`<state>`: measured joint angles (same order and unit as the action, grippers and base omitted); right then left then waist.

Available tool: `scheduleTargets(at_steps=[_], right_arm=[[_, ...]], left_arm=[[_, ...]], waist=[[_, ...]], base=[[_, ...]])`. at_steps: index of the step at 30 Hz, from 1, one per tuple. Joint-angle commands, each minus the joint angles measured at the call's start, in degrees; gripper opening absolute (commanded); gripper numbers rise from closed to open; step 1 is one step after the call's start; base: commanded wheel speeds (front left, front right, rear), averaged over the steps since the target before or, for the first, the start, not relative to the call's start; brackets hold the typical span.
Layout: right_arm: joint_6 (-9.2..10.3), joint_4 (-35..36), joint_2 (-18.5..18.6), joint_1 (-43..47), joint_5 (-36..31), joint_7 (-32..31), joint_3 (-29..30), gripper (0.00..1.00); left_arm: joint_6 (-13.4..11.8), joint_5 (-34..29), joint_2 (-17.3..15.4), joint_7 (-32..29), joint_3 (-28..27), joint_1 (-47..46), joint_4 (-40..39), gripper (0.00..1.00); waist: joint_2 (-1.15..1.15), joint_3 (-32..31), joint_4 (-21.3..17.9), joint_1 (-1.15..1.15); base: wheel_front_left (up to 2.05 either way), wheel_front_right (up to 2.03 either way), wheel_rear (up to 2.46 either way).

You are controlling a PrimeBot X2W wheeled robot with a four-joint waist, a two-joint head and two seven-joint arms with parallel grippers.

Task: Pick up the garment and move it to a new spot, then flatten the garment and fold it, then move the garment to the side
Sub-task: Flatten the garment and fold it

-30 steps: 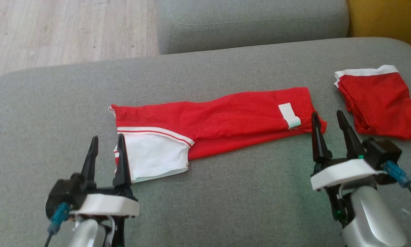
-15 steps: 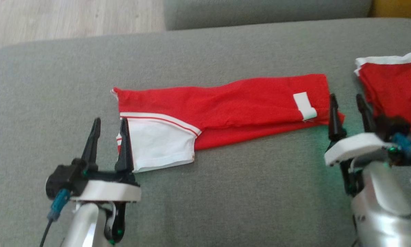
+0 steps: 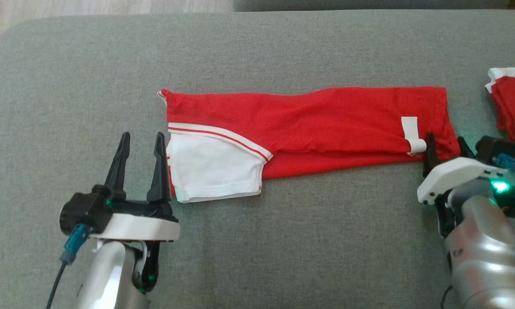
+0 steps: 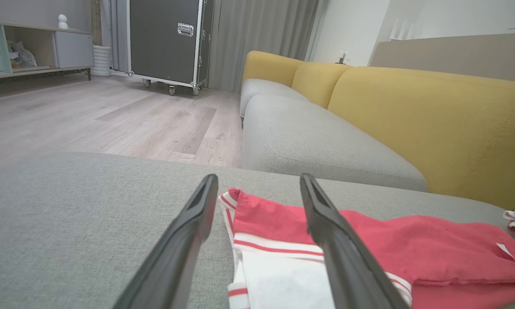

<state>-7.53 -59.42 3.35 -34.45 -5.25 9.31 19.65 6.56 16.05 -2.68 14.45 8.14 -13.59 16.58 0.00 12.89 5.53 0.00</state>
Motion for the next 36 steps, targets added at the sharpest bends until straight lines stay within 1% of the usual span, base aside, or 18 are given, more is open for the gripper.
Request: scheduleTargets(at_steps=[1, 2, 3, 4, 7, 10, 16, 20, 23, 27, 32, 33, 36], right_arm=[[0.04, -0.96, -0.38, -1.69, -0.68, -0.51, -1.23, 1.00], [0.04, -1.94, -0.40, -2.12, -0.71, -0.42, -1.28, 0.83], [0.04, -2.79, -0.42, -2.53, -0.74, -0.17, -1.38, 0.38], [0.04, -3.48, -0.43, -2.92, -0.79, 0.32, -1.60, 0.00], [0.04, -4.61, -0.44, -3.83, -0.99, 2.25, -1.97, 0.00], [0.04, -4.12, 0.01, -4.31, -1.41, 3.94, -1.24, 0.00], [0.04, -0.98, 4.50, -3.10, -2.47, 5.32, 2.95, 0.00], [0.04, 0.95, 5.92, -1.90, -2.94, 5.53, 4.59, 0.00], [0.04, 1.58, 5.41, -1.73, -2.84, 5.59, 4.22, 0.00], [0.04, 2.20, 3.02, -2.12, -1.37, 5.64, 2.17, 0.00], [0.04, 3.60, 0.20, -2.32, 1.78, 5.67, -3.40, 0.00], [0.04, 3.60, 0.20, -2.32, 1.78, 5.67, -3.40, 0.00], [0.04, 3.86, -0.37, -2.27, 5.45, 5.67, -8.27, 0.00]], left_arm=[[0.22, 0.25, -0.22, 0.54, -1.45, -2.30, -1.50, 1.00], [0.21, 0.26, -0.22, 0.54, -1.50, -2.37, -1.47, 1.00], [0.21, 0.25, -0.21, 0.54, -1.58, -2.39, -1.43, 1.00], [0.21, 0.22, -0.21, 0.54, -1.62, -2.37, -1.41, 1.00], [0.15, 0.14, -0.21, 0.54, -1.82, -2.22, -1.21, 1.00], [0.04, 0.19, -0.21, 0.54, -2.00, -1.98, -1.17, 1.00], [0.12, 0.44, -0.21, 0.54, -1.80, -1.18, -0.91, 1.00], [0.18, 0.62, -0.21, 0.54, -1.37, -0.54, -1.05, 1.00], [0.19, 0.76, -0.21, 0.54, -1.43, -0.11, -1.16, 1.00], [-0.02, 1.01, -0.21, 0.55, -1.94, 0.69, -1.48, 1.00], [-0.14, 0.40, -0.21, 0.55, -3.14, 2.00, -2.03, 1.00], [-0.14, 0.40, -0.21, 0.55, -3.14, 2.00, -2.03, 1.00], [-0.15, 0.02, -0.21, 0.55, -4.10, 2.71, -2.40, 1.00]], waist=[[0.00, 0.04, -0.05, 0.00], [0.00, 0.05, -0.12, 0.00], [0.00, 0.03, -0.23, 0.00], [0.00, 0.00, -0.37, 0.00], [0.00, -0.44, -0.88, 0.00], [0.00, -1.18, -1.50, 0.00], [0.00, -3.42, -2.34, 0.00], [0.00, -4.96, -2.80, 0.00], [0.00, -6.05, -3.06, 0.00], [0.00, -7.79, -3.14, 0.00], [0.00, -10.53, -2.36, 0.00], [0.00, -10.53, -2.36, 0.00], [0.00, -11.93, -1.29, 0.00]], base=[[0.00, 0.00, 0.00], [0.00, 0.00, 0.00], [0.00, 0.00, 0.00], [0.00, 0.00, 0.00], [0.00, 0.00, 0.00], [0.00, 0.00, 0.00], [0.00, 0.00, 0.00], [0.00, 0.00, 0.00], [0.00, 0.00, 0.00], [0.00, 0.00, 0.00], [0.00, 0.00, 0.00], [0.00, 0.00, 0.00], [0.00, 0.00, 0.00]])
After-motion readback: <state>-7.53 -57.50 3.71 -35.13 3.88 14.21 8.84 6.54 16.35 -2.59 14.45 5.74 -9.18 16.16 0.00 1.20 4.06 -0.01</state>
